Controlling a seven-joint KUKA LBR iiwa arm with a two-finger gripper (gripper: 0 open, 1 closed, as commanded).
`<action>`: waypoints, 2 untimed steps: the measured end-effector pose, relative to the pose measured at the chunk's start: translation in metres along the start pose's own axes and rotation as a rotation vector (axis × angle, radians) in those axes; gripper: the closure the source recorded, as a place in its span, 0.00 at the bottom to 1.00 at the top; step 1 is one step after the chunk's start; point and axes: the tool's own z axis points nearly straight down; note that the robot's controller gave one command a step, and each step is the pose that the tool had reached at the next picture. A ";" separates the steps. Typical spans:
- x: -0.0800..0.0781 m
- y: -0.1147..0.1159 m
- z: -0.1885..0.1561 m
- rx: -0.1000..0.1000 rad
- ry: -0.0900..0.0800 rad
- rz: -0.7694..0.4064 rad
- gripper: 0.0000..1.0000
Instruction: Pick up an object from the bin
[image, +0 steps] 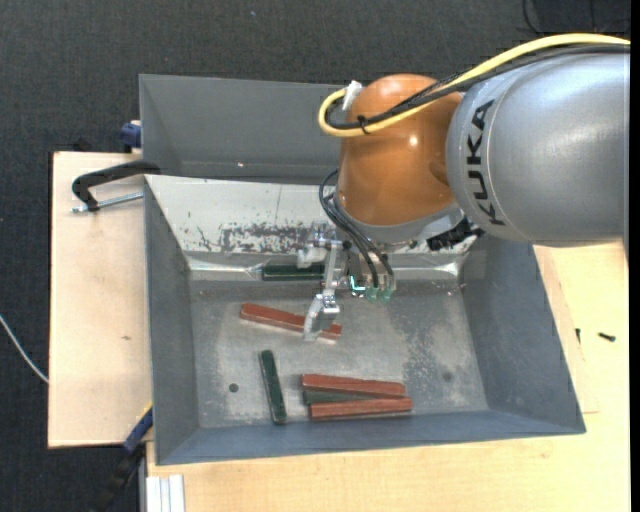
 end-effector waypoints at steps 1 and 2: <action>-0.002 -0.001 -0.004 -0.001 -0.008 0.002 0.00; -0.009 -0.006 0.037 -0.003 -0.016 -0.003 0.00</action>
Offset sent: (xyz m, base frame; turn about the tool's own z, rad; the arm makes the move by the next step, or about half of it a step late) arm 0.0158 -0.0213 -0.1360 -0.0072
